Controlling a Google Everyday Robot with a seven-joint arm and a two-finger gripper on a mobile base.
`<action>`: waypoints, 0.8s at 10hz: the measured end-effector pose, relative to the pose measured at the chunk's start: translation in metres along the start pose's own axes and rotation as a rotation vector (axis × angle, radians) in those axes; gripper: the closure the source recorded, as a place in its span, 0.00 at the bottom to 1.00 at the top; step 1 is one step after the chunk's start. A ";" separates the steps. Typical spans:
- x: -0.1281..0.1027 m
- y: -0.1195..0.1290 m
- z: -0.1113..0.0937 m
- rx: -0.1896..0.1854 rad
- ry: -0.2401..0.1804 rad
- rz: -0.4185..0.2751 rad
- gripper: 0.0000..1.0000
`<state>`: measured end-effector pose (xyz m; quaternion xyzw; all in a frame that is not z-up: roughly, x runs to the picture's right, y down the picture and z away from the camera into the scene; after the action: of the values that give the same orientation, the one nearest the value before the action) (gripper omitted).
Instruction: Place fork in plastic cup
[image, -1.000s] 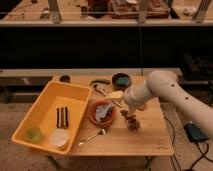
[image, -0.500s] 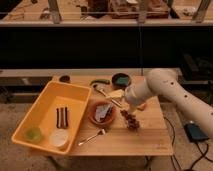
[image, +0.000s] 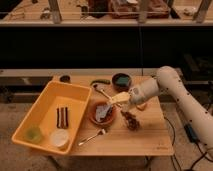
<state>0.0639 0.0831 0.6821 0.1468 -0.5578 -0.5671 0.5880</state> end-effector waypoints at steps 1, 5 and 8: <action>0.000 0.000 0.000 0.029 -0.002 -0.039 0.20; 0.008 0.004 0.045 -0.123 -0.066 0.021 0.20; 0.000 0.037 0.081 -0.122 -0.132 0.079 0.20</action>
<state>0.0159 0.1316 0.7393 0.0510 -0.5652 -0.5847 0.5797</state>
